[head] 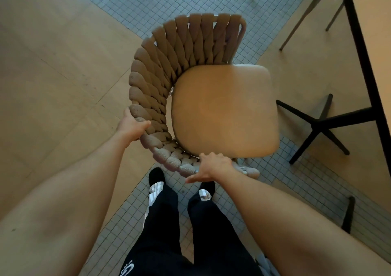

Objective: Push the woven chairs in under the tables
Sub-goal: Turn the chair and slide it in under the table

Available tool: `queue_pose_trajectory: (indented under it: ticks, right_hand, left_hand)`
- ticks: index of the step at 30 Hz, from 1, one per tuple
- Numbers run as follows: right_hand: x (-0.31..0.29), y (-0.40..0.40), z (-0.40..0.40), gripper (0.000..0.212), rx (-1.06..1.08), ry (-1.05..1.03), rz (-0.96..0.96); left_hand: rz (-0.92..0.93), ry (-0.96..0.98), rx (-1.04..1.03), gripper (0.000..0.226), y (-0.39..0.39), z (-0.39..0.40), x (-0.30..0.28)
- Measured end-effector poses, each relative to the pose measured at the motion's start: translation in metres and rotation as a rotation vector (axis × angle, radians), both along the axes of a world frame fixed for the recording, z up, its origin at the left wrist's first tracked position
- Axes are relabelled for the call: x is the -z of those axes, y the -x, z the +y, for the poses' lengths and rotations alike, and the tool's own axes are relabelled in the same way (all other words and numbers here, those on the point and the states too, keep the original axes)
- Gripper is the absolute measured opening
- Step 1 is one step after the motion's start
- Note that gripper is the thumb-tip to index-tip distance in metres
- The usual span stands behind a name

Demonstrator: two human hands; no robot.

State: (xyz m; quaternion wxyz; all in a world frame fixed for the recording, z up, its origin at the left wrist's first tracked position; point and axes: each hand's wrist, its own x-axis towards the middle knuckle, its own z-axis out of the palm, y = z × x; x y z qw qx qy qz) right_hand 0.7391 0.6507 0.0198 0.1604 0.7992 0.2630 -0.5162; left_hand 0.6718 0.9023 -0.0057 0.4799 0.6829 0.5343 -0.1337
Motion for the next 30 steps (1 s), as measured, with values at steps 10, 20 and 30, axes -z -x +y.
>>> queue_pose_trajectory:
  ticks: [10,20,30]
  right_hand:
    - [-0.021,0.022,0.055,0.106,0.177,-0.234,-0.090]
    - [-0.042,0.063,0.110,0.103,0.343,-0.273,-0.177]
    - [-0.038,0.063,0.146,0.101,0.477,-0.272,-0.211]
  left_hand:
    - [0.005,-0.197,0.557,0.087,0.028,0.028,-0.045]
    - [0.052,-0.398,0.981,0.084,0.045,0.080,-0.071]
    - [0.040,-0.472,1.225,0.084,0.022,0.122,-0.078]
